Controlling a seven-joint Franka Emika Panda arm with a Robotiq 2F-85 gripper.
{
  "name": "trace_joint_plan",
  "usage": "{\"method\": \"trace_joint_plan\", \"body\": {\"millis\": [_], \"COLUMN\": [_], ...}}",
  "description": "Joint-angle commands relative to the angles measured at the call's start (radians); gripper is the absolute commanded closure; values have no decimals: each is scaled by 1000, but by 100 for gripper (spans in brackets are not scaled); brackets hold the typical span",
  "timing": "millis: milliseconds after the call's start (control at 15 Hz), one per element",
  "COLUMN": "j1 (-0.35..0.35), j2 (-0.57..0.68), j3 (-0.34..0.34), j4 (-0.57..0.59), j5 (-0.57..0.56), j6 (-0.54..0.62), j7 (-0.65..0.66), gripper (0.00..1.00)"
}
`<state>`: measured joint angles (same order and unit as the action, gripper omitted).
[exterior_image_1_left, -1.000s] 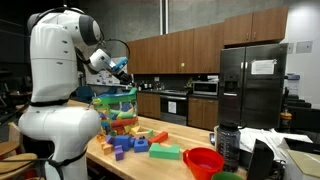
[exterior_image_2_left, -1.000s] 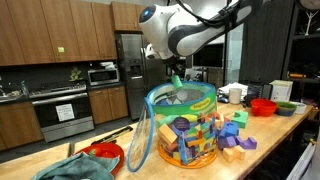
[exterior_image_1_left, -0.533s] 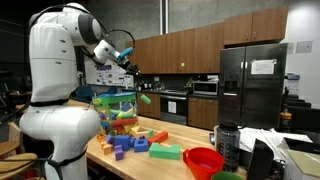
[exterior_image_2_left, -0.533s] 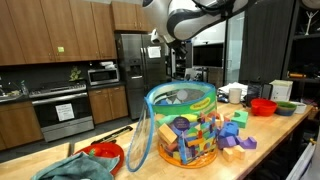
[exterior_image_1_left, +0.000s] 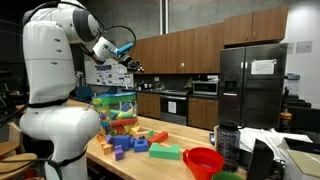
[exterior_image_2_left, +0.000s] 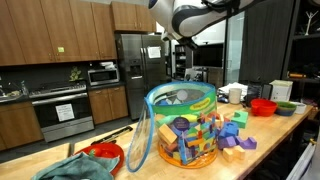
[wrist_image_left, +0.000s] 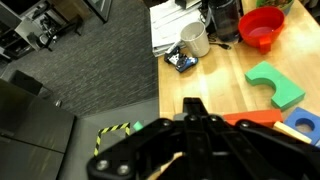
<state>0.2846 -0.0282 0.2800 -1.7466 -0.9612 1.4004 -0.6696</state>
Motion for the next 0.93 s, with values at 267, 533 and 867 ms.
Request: {"method": "trace_joint_plan", "body": {"millis": [267, 533, 867], "j1": [5, 11, 14], "j2": [-38, -13, -14], "j3": [1, 7, 9], "j4": [-105, -103, -113], "j5": [152, 187, 194], "j6": [40, 56, 66], "j7": [70, 72, 77], "gripper": [100, 85, 72]}}
